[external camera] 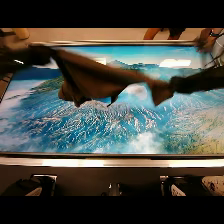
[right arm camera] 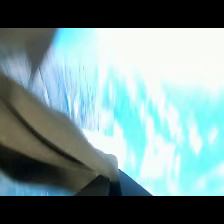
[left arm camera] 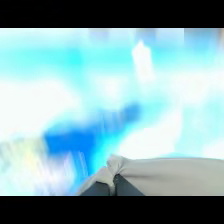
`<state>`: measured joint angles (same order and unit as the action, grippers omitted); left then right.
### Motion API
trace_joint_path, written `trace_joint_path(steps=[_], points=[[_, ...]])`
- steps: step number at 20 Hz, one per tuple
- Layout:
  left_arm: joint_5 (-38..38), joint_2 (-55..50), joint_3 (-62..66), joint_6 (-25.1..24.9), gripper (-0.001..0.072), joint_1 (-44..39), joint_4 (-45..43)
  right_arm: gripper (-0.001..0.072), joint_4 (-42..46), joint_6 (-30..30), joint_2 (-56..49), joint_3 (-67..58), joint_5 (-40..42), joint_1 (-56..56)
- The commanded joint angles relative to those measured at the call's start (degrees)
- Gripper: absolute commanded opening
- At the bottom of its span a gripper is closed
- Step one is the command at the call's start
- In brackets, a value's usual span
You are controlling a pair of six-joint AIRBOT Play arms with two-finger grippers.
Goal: Fold the shirts.
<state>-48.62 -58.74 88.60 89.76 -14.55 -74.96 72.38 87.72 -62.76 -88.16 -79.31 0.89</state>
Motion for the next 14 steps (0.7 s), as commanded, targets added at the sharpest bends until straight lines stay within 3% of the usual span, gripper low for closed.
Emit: trace_joint_path(steps=[1, 3, 6, 8, 12, 14], points=[[3.8, 12.92, 9.57, 6.1, 0.0023, 4.02, -9.7, 0.002, 10.19, 12.85, 15.54, -9.07, 12.37, 0.02], [6.38, 16.83, 9.51, 6.34, 0.0023, 3.96, -6.47, 0.002, 8.92, 17.66, 20.61, -9.07, 13.49, 0.02], [6.93, 17.66, 9.51, 4.7, 0.0023, 2.16, -3.28, 0.002, 6.6, 18.18, 22.91, -9.09, 8.57, 0.02], [12.26, 16.72, 9.51, 1.03, 0.0023, 1.99, -4.07, 0.002, 6.62, 18.4, 22.73, -9.07, 2.95, 0.02], [24.85, 11.32, 9.53, 1.11, 0.0023, 3.32, -9.29, 0.002, 5.64, 20.17, 18.18, -7.56, -15.3, 0.02], [26.6, 5.49, 9.51, 2.43, 0.0023, 5.16, -9.27, 0.002, 4.33, 19.52, 15.63, 1.14, -20.2, 0.02]])
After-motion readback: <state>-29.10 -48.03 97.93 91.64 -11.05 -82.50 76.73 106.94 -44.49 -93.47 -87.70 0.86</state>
